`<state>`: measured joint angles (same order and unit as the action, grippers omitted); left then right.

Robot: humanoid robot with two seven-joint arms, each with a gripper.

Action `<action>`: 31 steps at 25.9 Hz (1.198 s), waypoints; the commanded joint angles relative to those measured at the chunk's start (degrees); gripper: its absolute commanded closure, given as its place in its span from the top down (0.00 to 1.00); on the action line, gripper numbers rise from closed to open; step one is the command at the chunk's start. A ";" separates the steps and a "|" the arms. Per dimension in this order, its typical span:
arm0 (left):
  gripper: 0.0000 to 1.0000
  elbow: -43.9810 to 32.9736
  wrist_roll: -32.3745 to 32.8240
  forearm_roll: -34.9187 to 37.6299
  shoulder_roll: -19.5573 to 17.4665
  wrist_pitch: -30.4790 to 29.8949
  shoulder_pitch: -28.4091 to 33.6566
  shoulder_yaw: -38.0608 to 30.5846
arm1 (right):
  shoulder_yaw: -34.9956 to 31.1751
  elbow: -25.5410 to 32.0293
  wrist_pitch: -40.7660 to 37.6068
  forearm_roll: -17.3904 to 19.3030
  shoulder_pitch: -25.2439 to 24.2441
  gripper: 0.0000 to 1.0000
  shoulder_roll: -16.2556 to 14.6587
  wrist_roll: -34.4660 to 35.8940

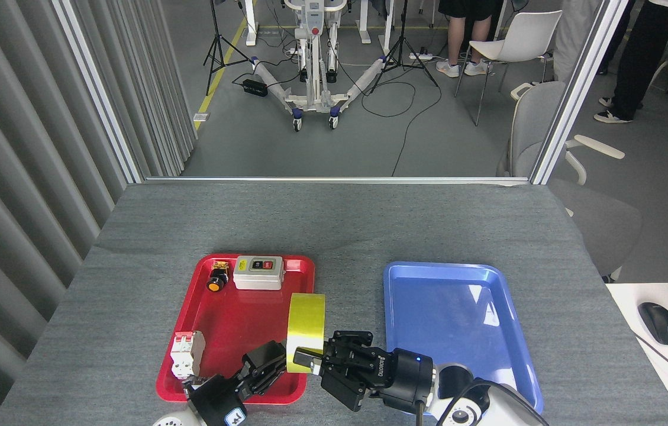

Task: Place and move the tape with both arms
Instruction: 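Carry the tape with the right gripper into the blue tray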

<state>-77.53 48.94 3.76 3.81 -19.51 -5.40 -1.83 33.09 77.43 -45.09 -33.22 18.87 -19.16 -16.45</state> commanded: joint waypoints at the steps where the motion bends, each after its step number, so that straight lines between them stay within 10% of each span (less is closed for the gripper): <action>1: 0.32 0.01 -1.13 0.02 -0.29 -0.35 -0.05 -0.01 | -0.04 0.00 0.09 0.00 -0.15 0.25 -0.09 0.36; 5: 1.00 0.01 -1.13 0.02 -0.29 -0.97 -0.05 -0.36 | -0.13 0.00 0.09 0.09 -0.24 0.24 -0.09 0.45; 21: 1.00 3.09 -1.66 6.35 -0.38 -12.74 -0.31 -0.80 | -1.53 0.61 0.09 0.09 -0.59 0.18 -0.35 0.54; 31: 1.00 3.26 -10.18 27.09 -0.47 -18.37 -3.03 -7.57 | -32.03 1.76 0.09 -8.79 -8.86 0.11 5.80 -9.22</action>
<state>-74.27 40.60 25.60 3.51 -37.50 -7.00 -7.41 7.98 78.91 -45.03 -38.85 11.77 -14.07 -22.99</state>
